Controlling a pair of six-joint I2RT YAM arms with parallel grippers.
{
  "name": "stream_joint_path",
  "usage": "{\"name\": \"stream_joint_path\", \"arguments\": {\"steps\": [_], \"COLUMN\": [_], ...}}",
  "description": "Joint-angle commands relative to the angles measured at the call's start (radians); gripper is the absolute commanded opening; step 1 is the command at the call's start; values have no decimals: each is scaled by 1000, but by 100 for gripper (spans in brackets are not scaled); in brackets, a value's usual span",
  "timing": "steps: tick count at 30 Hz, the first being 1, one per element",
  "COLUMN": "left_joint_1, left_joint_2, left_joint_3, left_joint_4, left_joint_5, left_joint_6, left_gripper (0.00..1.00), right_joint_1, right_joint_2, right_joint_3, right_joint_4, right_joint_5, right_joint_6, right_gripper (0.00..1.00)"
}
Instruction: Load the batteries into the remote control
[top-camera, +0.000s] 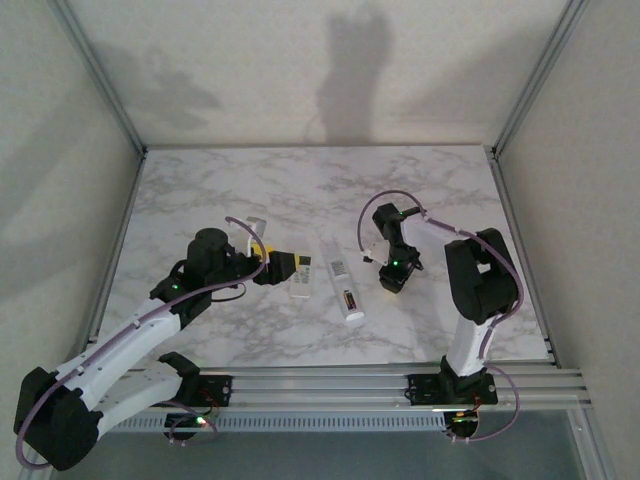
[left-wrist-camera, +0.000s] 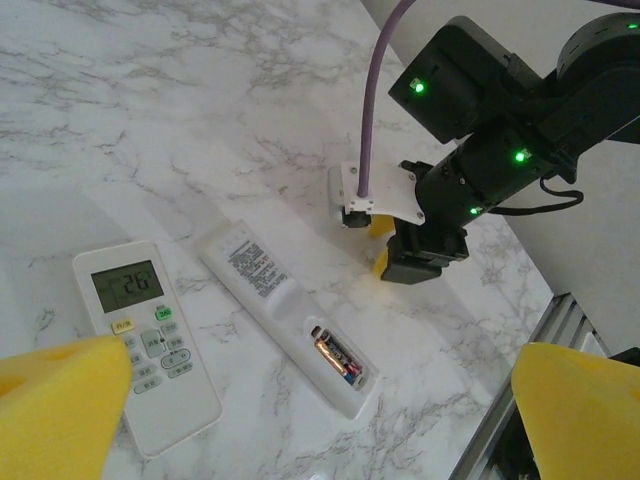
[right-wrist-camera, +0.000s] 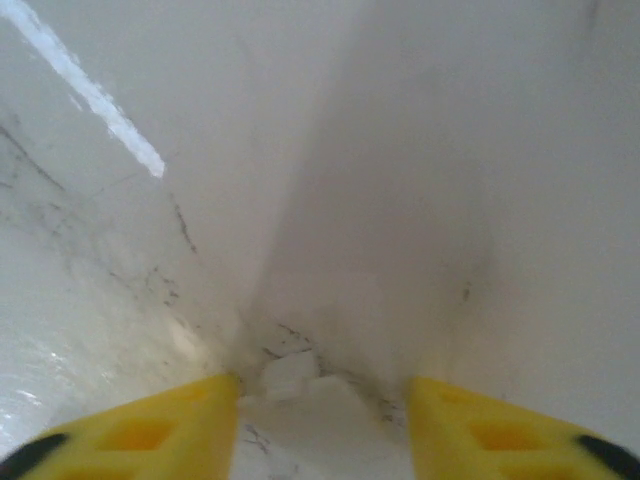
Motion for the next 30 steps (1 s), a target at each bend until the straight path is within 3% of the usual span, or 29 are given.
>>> {"name": "stream_joint_path", "arguments": {"steps": [1, 8, 15, 20, 23, 30], "left_joint_1": [9, 8, 7, 7, 7, 7], "left_joint_2": [-2, 10, 33, 28, 16, -8], "left_joint_3": [-10, -17, -19, -16, -16, -19], "left_joint_4": [-3, 31, 49, 28, 12, -1], "left_joint_5": [-15, -4, -4, -29, -48, -57], "left_joint_6": [25, 2, -56, -79, -88, -100], "left_gripper": [97, 97, 97, 97, 97, 98], "right_joint_1": [9, 16, 109, 265, 340, 460], "right_joint_2": [45, -73, -303, -338, -285, -141], "right_joint_3": [18, 35, -10, -20, 14, 67], "right_joint_4": [-43, -5, 148, 164, 115, 50], "right_joint_5": [-17, -48, -85, 59, 114, 181], "right_joint_6": [-16, 141, 808, 1179, 1271, 1257], "right_gripper": [35, 27, 17, 21, 19, 21]}}
